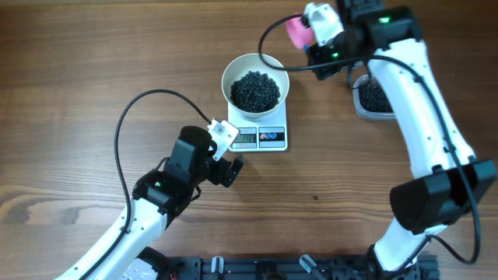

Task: Scoop item into bowl and weigh 150g on scale
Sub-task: 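Carry the scoop over the white bowl and pour beans in, then move the scoop back into the tub of black beans, then scoop a small amount of black beans from the tub with the right gripper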

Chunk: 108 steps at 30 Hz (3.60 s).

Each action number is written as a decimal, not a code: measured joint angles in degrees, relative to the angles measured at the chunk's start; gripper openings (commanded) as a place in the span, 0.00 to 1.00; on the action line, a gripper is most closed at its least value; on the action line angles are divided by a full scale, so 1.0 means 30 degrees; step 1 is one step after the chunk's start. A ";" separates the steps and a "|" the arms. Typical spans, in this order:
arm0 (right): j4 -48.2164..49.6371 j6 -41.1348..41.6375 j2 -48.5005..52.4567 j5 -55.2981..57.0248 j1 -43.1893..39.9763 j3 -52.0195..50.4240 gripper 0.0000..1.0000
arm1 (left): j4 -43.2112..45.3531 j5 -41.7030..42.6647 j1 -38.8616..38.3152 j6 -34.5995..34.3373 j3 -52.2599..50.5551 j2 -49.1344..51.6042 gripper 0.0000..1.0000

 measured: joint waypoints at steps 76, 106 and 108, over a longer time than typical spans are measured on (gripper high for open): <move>-0.1559 0.0175 -0.0168 -0.0903 -0.7766 -0.7992 0.04 | 0.0000 0.0000 0.0000 0.0000 0.0000 0.0000 1.00; -0.4058 -0.3504 -0.0168 -0.7708 -1.2794 -0.6331 0.04 | 0.0000 0.0000 0.0000 0.0000 0.0000 0.0000 1.00; -0.4226 -0.3643 -0.0168 -0.7963 -1.2590 -0.5654 0.04 | 0.0000 0.0000 0.0000 0.0000 0.0000 0.0000 1.00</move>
